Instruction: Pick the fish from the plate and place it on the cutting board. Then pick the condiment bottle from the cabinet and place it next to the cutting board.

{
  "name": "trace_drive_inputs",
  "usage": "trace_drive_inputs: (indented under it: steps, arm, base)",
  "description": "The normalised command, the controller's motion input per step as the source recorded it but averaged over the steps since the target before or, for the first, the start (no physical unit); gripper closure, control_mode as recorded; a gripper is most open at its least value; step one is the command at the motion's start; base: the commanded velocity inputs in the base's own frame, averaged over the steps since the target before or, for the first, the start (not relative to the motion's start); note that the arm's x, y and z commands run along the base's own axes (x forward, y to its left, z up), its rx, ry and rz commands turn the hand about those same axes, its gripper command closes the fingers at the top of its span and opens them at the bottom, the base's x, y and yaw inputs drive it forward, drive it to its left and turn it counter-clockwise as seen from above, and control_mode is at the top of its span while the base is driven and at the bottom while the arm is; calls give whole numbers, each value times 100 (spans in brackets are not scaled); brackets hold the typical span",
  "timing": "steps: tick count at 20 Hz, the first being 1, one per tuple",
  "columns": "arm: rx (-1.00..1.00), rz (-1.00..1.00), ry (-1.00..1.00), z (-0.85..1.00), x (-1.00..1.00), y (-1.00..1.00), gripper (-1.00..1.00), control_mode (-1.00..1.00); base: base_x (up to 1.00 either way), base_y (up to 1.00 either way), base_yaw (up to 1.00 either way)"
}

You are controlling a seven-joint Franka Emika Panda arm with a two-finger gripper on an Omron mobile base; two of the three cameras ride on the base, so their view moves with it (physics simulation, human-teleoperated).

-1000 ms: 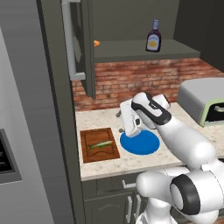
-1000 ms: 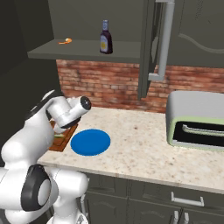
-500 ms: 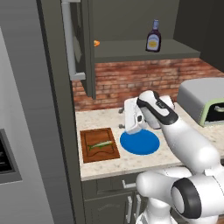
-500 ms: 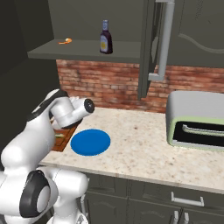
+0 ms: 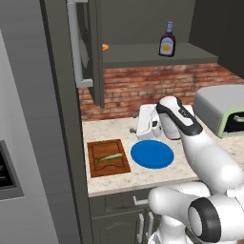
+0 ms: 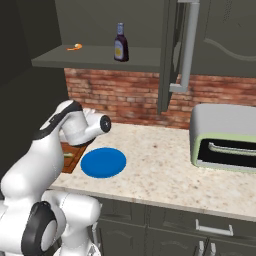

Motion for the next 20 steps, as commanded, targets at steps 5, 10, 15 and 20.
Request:
trace_drive_inputs:
  steps: [5,10,15,20]
  arm:
    - [8,-9,1,35,0,-2,-100,-100]
    - [1,-6,0,32,0,0,-100,-100]
    - [0,-5,0,31,0,-4,-100,-100]
    - [2,-4,0,28,0,-7,-100,-100]
  base:
    - [0,0,0]
    - [0,0,0]
    - [0,0,0]
    - [0,0,0]
